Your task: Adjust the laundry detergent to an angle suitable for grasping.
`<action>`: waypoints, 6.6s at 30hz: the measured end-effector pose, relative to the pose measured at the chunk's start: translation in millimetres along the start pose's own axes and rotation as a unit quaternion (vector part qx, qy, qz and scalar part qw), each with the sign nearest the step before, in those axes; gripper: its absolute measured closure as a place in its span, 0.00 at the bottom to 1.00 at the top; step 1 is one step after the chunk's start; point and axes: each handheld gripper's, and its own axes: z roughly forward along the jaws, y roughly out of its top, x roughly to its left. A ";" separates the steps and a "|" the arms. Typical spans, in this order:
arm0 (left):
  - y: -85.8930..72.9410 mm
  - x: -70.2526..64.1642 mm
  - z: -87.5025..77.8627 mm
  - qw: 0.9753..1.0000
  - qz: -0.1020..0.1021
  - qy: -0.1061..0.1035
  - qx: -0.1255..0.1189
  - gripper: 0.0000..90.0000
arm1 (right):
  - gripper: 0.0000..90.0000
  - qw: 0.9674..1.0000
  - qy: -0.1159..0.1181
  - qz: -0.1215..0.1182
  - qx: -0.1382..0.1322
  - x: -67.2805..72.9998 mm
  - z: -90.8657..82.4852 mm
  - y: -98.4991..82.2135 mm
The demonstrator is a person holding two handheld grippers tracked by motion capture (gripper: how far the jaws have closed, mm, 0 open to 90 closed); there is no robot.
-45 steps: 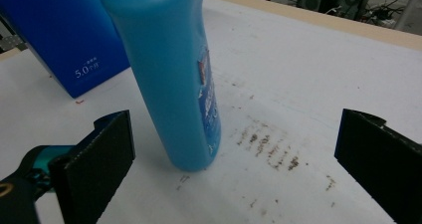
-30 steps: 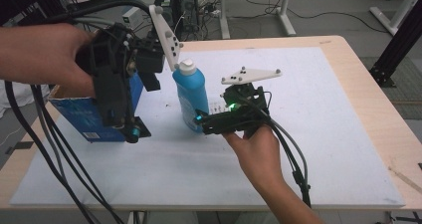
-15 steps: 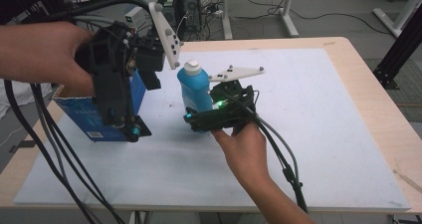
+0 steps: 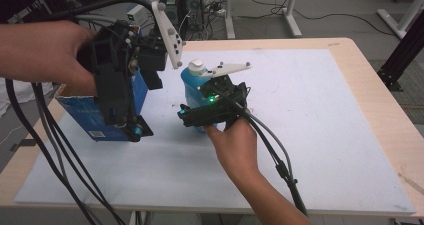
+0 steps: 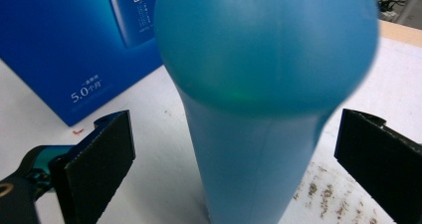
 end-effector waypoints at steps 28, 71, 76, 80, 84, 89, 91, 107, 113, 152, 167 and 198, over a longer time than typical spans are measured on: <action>-3.6 2.3 2.3 1.000 -0.003 -0.004 -0.002 0.02 | 0.34 1.000 0.020 0.015 0.005 -5.6 11.9 -2.3; -8.5 5.5 6.5 1.000 -0.011 -0.007 -0.012 0.02 | 0.50 0.999 0.011 -0.035 0.004 -10.9 6.5 -0.3; -8.0 6.3 7.4 1.000 -0.011 -0.007 -0.011 0.02 | 0.50 0.999 0.027 -0.042 0.009 -20.1 -4.9 2.8; -6.5 6.6 7.9 1.000 -0.009 -0.008 -0.011 0.02 | 0.50 0.997 0.044 -0.058 0.011 -28.1 -16.0 6.7; -4.8 7.0 8.2 1.000 -0.009 -0.006 -0.014 0.02 | 0.50 0.995 0.066 -0.072 0.018 -35.9 -27.4 10.2; -2.5 8.3 8.2 1.000 -0.011 -0.004 -0.016 0.02 | 0.50 0.991 0.101 -0.088 0.023 -47.8 -41.9 16.0; -1.6 8.9 8.2 1.000 -0.010 -0.003 -0.017 0.02 | 0.50 0.989 0.113 -0.096 0.025 -54.7 -47.4 18.6; 6.0 14.7 10.0 1.000 -0.013 0.003 -0.018 0.02 | 0.50 0.961 0.214 -0.174 0.028 -107.1 -77.1 36.5; 7.1 16.1 9.8 1.000 -0.016 0.005 -0.017 0.02 | 0.50 0.948 0.247 -0.198 0.037 -114.7 -76.8 39.2; 5.9 33.5 24.8 0.999 -0.035 -0.004 -0.012 0.02 | 0.50 0.913 0.334 -0.230 0.042 -130.5 -19.1 16.9; 8.0 37.7 28.9 0.999 -0.036 -0.009 -0.009 0.02 | 0.50 0.908 0.348 -0.232 0.042 -129.7 -12.2 6.5; 11.5 38.7 33.1 0.999 -0.033 -0.013 -0.010 0.02 | 0.24 0.921 0.339 -0.183 0.066 -136.6 -18.9 -2.4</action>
